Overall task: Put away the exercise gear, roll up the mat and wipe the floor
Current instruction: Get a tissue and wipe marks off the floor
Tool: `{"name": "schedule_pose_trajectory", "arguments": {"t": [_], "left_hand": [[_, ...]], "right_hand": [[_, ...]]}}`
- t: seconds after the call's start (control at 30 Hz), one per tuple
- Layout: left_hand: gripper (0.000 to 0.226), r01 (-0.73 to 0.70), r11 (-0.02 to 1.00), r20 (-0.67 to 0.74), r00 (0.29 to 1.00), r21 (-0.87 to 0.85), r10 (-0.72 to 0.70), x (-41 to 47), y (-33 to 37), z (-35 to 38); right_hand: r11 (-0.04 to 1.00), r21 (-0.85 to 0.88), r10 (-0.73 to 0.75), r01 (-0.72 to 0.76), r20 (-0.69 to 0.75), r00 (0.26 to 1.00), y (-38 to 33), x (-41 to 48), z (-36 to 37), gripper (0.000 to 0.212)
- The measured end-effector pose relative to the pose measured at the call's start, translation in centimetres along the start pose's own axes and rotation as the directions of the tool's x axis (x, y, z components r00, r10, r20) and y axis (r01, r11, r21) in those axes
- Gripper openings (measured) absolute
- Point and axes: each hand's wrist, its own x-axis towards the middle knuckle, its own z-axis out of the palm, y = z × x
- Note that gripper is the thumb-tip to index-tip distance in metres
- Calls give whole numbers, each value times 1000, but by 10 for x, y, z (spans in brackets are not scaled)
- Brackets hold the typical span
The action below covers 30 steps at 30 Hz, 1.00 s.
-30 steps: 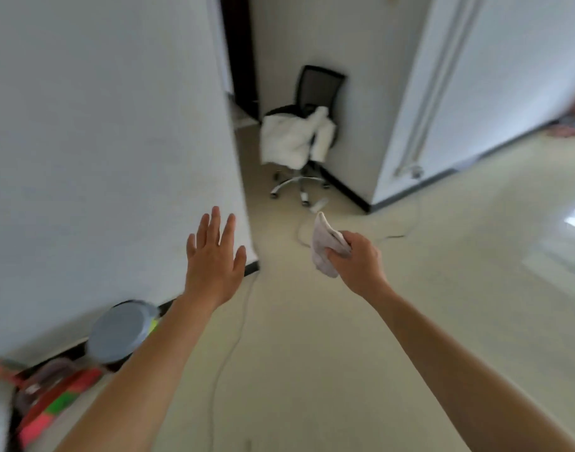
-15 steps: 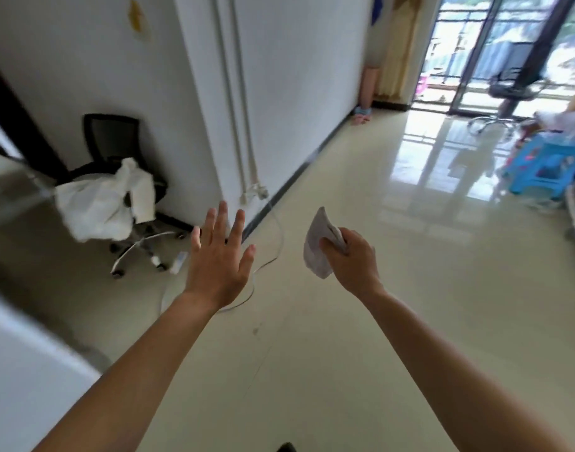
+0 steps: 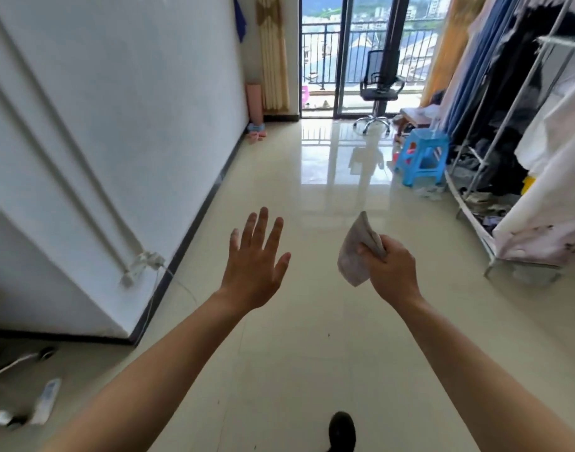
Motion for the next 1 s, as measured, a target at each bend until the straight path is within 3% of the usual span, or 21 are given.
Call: {"name": "schedule_pose_trajectory", "arguments": {"t": [0.17,0.33,0.7,1.0], "left_hand": [[73,44,999,83,996,-7,-43,148,-2,54],[72,102,994,68,993,-29,-100,282,-26,71],[70,206,977,20,979,-63,-205,573,-156,170],[69,82,993,84,994,-85,-75,861,-207,221]], "right_hand": [[999,23,48,-49,42,998,40,148,34,19],[999,34,18,-22,104,994,27,302,67,16],[999,24,-46,42,171,984,27,609,223,12],[994,6,108,-108,51,993,43,856,266,15]]}}
